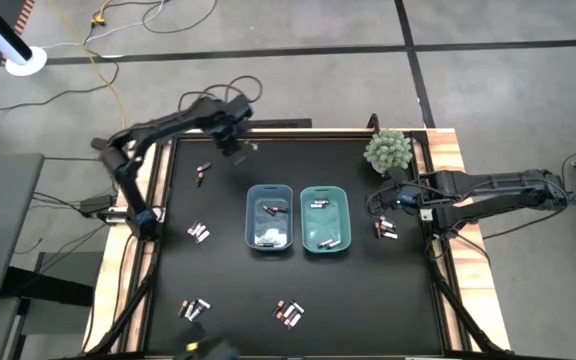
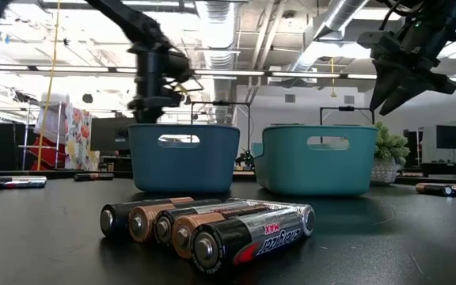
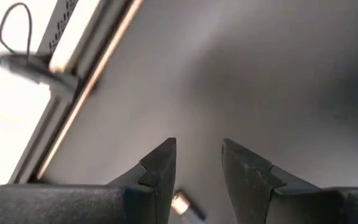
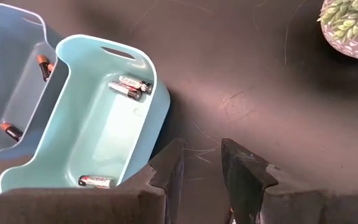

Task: Sort batteries
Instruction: Put the black battery into the blue bin

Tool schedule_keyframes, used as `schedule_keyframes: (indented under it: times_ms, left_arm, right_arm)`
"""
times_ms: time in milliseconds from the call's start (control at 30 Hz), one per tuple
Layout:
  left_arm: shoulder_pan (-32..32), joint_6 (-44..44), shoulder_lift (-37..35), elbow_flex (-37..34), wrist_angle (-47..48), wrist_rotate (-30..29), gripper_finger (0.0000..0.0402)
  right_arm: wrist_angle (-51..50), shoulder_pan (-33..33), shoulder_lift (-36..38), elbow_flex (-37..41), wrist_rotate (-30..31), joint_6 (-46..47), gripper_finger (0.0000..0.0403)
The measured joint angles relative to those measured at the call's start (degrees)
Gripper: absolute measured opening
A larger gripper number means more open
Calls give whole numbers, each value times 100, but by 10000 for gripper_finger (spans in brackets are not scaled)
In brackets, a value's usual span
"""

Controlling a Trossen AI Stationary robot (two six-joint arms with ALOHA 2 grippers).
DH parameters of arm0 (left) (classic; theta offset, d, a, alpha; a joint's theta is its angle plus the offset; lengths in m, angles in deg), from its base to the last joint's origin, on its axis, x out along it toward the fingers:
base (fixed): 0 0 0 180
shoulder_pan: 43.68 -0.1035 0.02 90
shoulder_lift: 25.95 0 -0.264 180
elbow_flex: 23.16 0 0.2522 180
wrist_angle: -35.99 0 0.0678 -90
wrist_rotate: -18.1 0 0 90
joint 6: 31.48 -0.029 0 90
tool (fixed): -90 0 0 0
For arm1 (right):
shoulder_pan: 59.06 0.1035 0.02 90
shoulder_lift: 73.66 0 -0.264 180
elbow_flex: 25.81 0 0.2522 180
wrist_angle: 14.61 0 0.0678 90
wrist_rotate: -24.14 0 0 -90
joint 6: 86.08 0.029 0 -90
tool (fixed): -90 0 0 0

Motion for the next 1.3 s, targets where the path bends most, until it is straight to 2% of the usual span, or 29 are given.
schedule_keyframes:
  times_ms: [200, 367, 467, 733, 967, 1200, 1300]
  left_arm:
    - [-542, -551, -855, -1411, -692, -19, 123]
    - [-935, -1029, -950, -1992, -995, 3, 123]
    - [-1111, -1334, -946, -2243, -1238, 348, 123]
    - [-1269, -1520, -942, -2579, -1698, 421, 123]
    - [-1279, -1602, -923, -2605, -1902, 563, 123]
    - [-1393, -1549, -280, -2550, -1927, 662, 123]
    - [-1331, -1529, -130, -2521, -2115, 434, 120]
  right_arm:
    - [0, 0, 0, 1, 0, 110, 127]
    - [0, 0, 0, 0, -2, 138, 127]
    - [0, 0, 0, 0, 0, 152, 127]
    - [-25, 0, 0, 0, 0, 238, 127]
    - [-26, 0, 0, 0, 0, 225, 127]
    - [-28, 0, -1, 0, 2, 192, 127]
    - [-31, 0, -2, 0, 2, 192, 127]
